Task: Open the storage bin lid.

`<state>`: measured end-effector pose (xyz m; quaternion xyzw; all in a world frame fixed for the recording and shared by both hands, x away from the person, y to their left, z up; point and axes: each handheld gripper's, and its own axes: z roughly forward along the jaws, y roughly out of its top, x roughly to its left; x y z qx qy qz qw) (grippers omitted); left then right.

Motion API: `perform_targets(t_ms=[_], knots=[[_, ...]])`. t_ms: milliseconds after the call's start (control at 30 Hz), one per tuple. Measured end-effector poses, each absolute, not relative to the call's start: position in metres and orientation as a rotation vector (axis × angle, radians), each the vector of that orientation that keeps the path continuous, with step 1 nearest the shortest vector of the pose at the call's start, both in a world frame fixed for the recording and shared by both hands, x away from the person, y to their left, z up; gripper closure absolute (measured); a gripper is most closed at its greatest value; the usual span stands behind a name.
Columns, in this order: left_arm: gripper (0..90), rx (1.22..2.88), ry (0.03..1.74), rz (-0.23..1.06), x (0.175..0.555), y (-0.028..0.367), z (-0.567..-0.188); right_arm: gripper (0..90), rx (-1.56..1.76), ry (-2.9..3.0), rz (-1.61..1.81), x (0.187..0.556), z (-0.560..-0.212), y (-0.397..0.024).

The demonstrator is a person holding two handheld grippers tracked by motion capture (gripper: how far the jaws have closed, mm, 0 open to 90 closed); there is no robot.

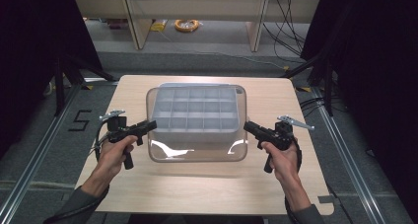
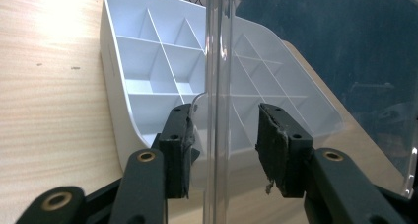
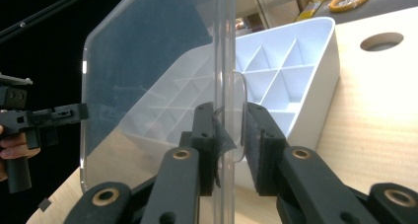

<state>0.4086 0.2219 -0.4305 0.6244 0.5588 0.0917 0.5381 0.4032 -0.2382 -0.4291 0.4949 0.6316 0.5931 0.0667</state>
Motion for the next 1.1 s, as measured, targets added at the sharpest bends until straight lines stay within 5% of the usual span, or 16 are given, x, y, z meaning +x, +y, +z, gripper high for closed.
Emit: perform_targets(t_ms=[1100], knots=[[58.1,1.521,1.343,0.159,0.357,0.234,-0.459,77.1,1.541,1.96,1.785,0.35,-0.458,-0.233]])
